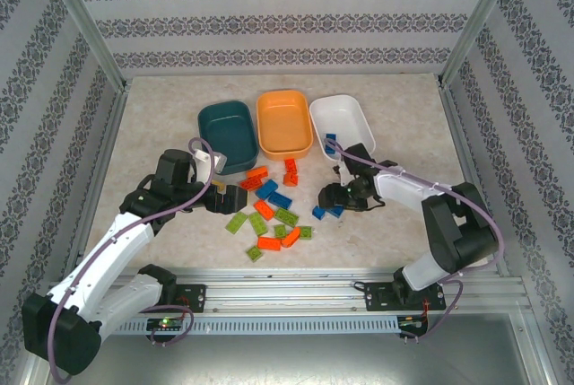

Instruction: Sort the legos into containers by color

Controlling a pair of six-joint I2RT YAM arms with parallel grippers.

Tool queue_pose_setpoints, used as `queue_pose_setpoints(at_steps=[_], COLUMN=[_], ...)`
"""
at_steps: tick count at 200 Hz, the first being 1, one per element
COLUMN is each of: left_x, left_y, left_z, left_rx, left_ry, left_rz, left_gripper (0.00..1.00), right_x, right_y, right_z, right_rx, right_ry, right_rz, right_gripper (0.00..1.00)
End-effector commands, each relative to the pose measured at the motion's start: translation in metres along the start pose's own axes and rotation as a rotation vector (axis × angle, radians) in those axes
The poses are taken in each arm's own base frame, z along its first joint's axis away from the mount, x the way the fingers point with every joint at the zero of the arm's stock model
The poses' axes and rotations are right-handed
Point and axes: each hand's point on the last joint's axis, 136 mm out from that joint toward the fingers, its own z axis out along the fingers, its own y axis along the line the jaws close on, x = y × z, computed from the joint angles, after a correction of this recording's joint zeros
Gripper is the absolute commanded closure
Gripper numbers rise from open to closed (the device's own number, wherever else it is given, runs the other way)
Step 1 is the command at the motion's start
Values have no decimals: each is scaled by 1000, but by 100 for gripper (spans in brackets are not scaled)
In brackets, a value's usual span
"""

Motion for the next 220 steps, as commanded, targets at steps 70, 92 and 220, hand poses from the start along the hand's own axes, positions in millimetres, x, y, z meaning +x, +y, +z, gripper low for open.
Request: queue_pose_setpoints(at_steps=[70,92,220], left_x=[-6,-6,-4], left_y=[-7,-7,-5], left_z=[-3,-3,-1], left_rx=[17,17,15], left_ry=[-19,-19,-6], left_rz=[29,30,23], left_gripper=[0,0,0], right_x=[15,10,2], right_y=[4,1,-14], right_z=[-7,-5,16], right_rx=[50,93,206], right_ry=[-18,-20,13], right_rz=[-24,-39,-58], right_gripper=[40,42,59])
